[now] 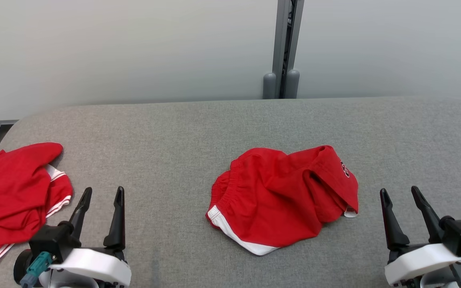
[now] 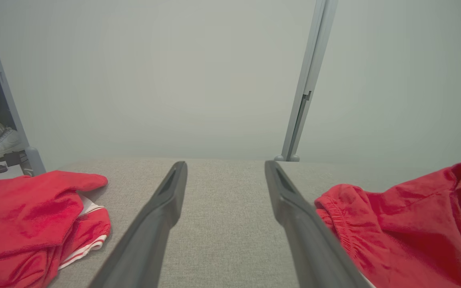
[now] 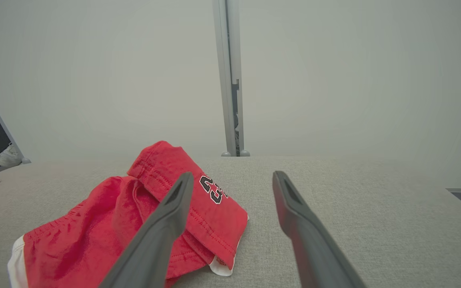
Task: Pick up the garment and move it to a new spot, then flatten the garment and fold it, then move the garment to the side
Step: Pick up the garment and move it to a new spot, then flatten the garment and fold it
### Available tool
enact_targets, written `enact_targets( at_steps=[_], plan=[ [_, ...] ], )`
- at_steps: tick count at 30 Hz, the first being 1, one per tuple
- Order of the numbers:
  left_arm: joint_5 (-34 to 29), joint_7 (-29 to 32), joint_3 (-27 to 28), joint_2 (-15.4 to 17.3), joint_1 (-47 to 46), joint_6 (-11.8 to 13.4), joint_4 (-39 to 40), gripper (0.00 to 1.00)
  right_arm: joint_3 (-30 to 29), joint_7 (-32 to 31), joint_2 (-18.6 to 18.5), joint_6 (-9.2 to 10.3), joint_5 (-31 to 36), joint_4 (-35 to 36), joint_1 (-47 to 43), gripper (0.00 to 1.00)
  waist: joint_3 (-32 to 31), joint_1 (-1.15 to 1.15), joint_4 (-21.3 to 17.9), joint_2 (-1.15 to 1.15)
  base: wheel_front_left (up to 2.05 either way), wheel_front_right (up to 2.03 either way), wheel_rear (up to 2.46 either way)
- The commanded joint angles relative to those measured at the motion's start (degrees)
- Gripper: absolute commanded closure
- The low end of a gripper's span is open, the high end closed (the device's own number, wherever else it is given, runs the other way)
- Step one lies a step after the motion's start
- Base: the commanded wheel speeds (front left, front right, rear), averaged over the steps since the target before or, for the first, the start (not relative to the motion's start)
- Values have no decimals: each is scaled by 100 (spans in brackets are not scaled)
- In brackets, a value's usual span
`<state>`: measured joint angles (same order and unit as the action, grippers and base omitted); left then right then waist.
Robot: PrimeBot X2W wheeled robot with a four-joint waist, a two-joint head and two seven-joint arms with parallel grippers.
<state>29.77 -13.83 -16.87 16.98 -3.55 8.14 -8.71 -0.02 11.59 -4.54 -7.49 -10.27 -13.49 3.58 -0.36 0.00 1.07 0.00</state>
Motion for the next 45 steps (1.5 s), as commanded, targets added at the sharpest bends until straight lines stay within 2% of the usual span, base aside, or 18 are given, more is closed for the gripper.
enact_targets(
  at_steps=[1,18,39,45],
  plan=[
    [-55,12,-1,25,61,46,60,0,-40,-37,-52,-1,16,53,-83,0,-42,0,-3,0,0,0,0],
    [-45,253,-148,161,497,200,385,0,-178,-255,-18,-1,119,347,-510,0,-214,0,-51,0,0,0,0],
    [3,304,-221,182,393,231,376,0,-99,-226,3,-1,99,256,-429,0,-178,0,-4,0,0,0,0],
    [-37,314,-320,130,220,170,372,0,61,-299,-82,-1,155,169,-340,0,-59,0,129,0,0,0,0]
  ],
)
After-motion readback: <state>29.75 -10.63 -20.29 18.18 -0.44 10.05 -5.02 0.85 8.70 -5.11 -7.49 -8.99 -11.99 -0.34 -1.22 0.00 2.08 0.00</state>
